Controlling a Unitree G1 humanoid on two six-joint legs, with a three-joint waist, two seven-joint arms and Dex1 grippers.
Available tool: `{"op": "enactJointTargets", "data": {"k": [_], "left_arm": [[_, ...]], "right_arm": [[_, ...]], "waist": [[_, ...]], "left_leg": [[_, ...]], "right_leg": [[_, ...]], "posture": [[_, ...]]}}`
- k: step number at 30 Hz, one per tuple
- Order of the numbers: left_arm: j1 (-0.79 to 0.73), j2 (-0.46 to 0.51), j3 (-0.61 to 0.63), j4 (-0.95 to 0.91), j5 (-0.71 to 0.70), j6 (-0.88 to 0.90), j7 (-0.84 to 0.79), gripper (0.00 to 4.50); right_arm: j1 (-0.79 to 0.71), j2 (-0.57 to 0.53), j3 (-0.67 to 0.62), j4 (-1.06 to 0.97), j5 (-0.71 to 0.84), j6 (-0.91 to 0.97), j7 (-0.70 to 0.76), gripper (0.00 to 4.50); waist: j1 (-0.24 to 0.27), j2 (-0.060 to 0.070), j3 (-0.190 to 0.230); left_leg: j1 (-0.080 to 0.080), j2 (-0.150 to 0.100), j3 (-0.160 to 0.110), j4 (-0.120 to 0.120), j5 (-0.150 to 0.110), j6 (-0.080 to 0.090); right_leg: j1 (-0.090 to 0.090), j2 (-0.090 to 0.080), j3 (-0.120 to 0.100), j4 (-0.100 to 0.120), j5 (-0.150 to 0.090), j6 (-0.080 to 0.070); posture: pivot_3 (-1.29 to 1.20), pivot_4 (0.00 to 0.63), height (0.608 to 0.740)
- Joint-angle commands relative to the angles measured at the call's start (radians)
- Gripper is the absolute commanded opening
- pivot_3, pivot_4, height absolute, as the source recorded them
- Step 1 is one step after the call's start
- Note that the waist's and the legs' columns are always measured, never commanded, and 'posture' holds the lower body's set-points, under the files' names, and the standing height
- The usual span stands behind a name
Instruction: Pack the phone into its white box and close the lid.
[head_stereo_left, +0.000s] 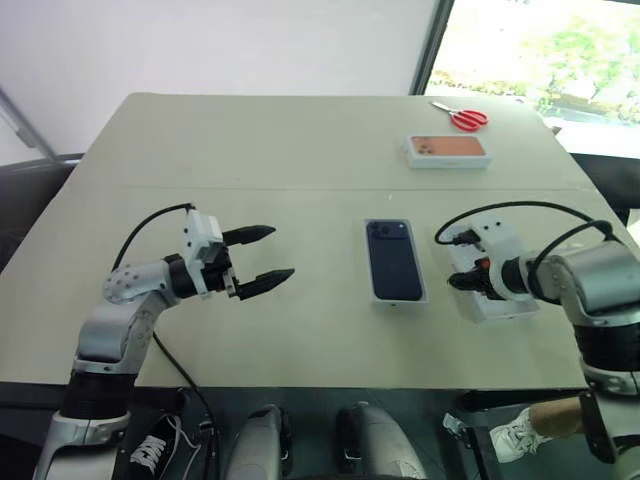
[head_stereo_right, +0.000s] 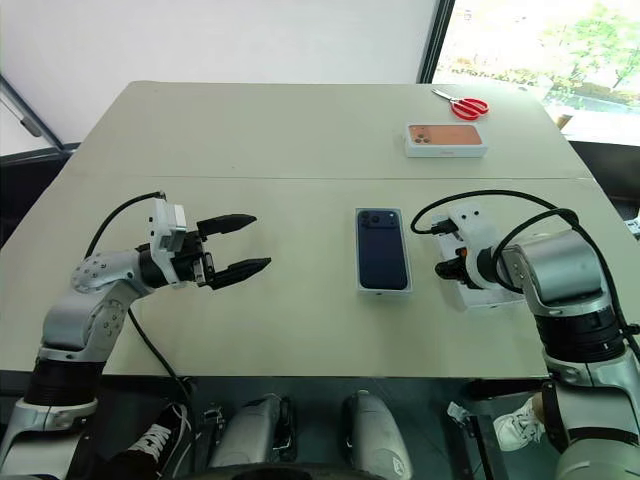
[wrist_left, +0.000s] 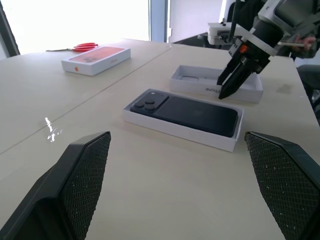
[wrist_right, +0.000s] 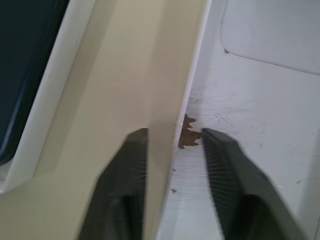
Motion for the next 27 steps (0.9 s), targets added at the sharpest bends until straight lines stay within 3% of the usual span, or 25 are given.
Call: {"op": "enactJointTargets", "data": {"k": [1,14,18,27], "left_arm": [[-0.014,0.004,0.008,-0.023,-0.011,0.0,0.01,4.5],[-0.014,-0.01,-0.004,-0.032,-0.008,0.011,0.04,4.5],[-0.009,-0.01,0.0,-0.04,-0.011,0.017,0.057,4.5],[-0.004,-0.01,0.002,-0.042,-0.013,0.028,0.072,4.5]], "right_arm": [[-0.009,0.006,-0.035,-0.04,0.014,0.016,-0.016,1.77],[-0.042,0.019,0.024,0.031,0.025,-0.006,-0.054,1.77],[-0.048,0.032,0.017,0.056,0.02,-0.011,-0.068,0.09],[-0.13,0.1,-0.053,0.127,-0.026,-0.09,-0.148,0.04]], "waist": [[0.0,0.0,0.0],[-0.001,0.0,0.0],[-0.002,0.0,0.0],[-0.007,-0.001,0.0]], "left_leg": [[0.0,0.0,0.0,0.0,0.0,0.0],[0.0,0.0,0.0,0.0,0.0,0.0],[0.0,0.0,0.0,0.0,0.0,0.0],[0.001,0.001,0.0,0.0,0.0,0.0]], "right_leg": [[0.0,0.0,0.0,0.0,0.0,0.0],[0.0,0.0,0.0,0.0,0.0,0.0],[0.0,0.0,0.0,0.0,0.0,0.0],[0.001,0.0,0.0,0.0,0.0,0.0]], "posture": [[0.0,0.15,0.74],[0.0,0.15,0.74],[0.0,0.15,0.74],[0.0,0.15,0.74]]}}
